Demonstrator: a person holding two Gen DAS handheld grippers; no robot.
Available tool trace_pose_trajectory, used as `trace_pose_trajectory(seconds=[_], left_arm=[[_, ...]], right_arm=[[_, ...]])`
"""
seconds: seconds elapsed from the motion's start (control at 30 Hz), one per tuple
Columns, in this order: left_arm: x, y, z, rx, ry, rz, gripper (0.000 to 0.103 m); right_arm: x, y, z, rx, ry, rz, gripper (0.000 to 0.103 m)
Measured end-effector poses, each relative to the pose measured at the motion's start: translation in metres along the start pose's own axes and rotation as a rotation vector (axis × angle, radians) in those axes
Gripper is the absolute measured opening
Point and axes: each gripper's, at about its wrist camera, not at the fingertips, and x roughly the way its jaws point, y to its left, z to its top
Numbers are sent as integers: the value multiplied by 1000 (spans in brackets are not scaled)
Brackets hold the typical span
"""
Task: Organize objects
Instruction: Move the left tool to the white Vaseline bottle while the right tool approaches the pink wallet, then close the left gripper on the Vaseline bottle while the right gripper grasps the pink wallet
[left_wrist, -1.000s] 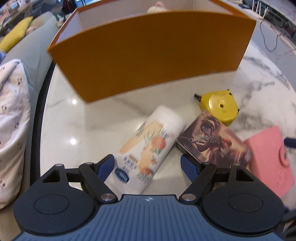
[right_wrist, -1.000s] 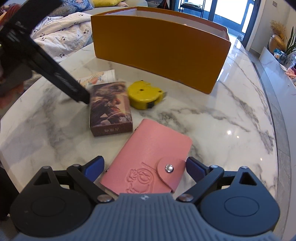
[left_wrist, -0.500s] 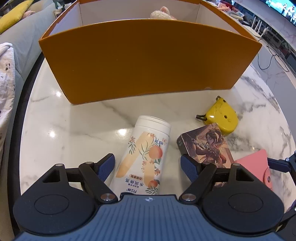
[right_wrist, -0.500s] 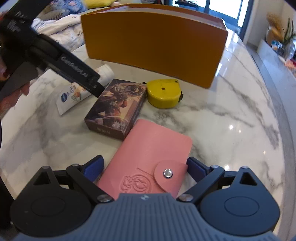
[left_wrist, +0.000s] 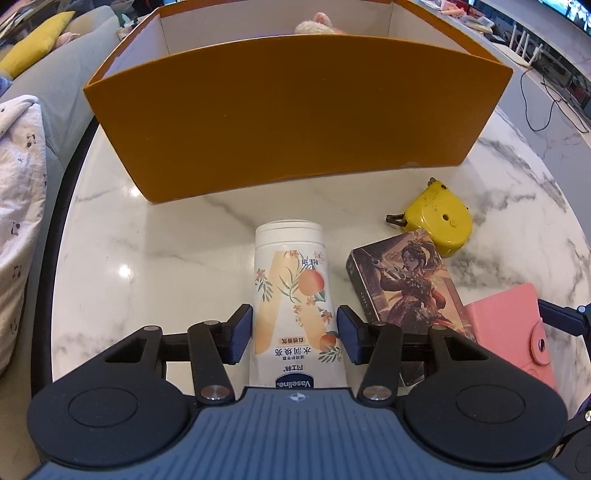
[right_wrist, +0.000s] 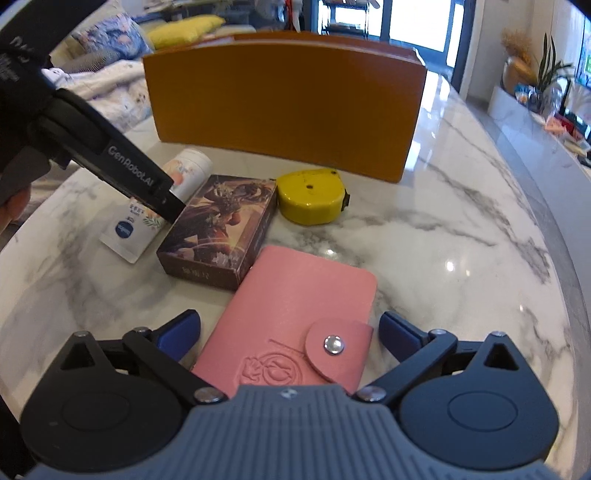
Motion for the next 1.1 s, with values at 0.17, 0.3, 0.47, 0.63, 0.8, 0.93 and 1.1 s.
trace_pose_trajectory(seconds=[0.17,0.3,0.47,0.63,0.8,0.93,1.1], left_arm=[[-1,4,-3,-43,9,-15,57],[-9,17,-2,-93,19,-48,57],[-26,21,-2,-94,-3,-30,57],[-37,22,-2,-103,-14,-50,57],[-44,26,-2,-130,-22,-71,56],[-46,30,-3,-160,-20,-92,56],[-56,32,0,-166,-56,-101,56]], right_arm=[[-5,-2,8,9,40,-12,88],[-6,-3,8,16,50,-16,86],[-13,-4,10,16,51,-24,86],[-21,-3,13,17,41,-25,86],[-29,-7,18,25,20,-30,86],[-29,-9,20,33,18,-32,86],[-32,-7,22,32,11,-23,86]])
